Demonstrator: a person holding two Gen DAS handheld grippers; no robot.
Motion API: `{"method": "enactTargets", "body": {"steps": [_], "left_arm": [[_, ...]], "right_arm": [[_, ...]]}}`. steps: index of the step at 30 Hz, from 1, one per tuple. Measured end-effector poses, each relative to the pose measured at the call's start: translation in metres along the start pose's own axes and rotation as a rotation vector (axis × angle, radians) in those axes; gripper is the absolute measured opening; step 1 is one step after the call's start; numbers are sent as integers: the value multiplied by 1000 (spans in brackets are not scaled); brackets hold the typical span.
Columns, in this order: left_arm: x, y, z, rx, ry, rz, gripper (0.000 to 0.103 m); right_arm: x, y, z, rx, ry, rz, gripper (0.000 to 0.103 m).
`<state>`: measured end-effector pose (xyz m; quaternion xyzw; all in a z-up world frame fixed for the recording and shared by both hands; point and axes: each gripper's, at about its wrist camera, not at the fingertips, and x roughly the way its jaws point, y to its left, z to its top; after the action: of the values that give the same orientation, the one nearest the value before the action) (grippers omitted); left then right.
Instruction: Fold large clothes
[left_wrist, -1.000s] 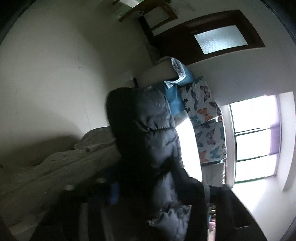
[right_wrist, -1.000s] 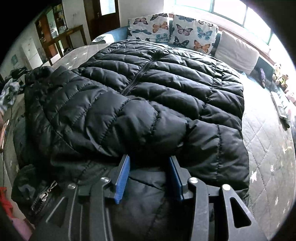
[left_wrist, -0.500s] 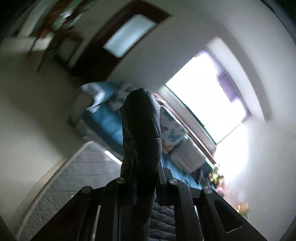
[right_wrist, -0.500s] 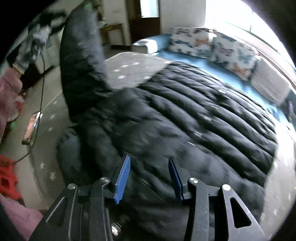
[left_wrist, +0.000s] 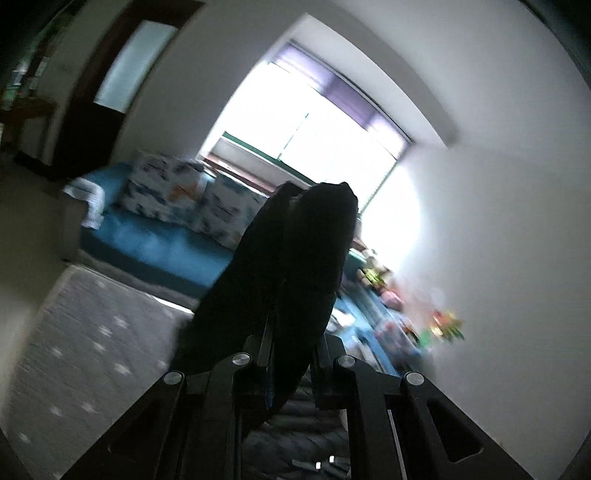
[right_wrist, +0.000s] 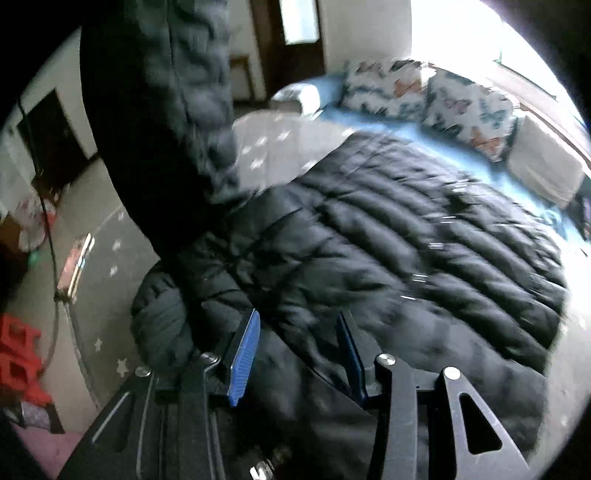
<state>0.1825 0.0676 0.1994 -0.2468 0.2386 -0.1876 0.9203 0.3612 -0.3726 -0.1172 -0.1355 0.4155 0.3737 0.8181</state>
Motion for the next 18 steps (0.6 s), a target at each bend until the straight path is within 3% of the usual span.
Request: {"method": "enactTargets", "body": {"steps": [5,9,12,18], "left_arm": [[52,-88,-71,49,136,-87,14],[111,-146,-151,65,280,-135,14],[149,-171,-211,92,377,-129,14],[234,-195,-343,147,622,-31,14]], "right_arm": [[-52,-46,-37,132,-88,-51,47],[-71,-81,-72,254,-114,-64,47],[-77,-105,-98,339,-118,-78,47],[-85,-137,-143,466,-116,-98,47]]}}
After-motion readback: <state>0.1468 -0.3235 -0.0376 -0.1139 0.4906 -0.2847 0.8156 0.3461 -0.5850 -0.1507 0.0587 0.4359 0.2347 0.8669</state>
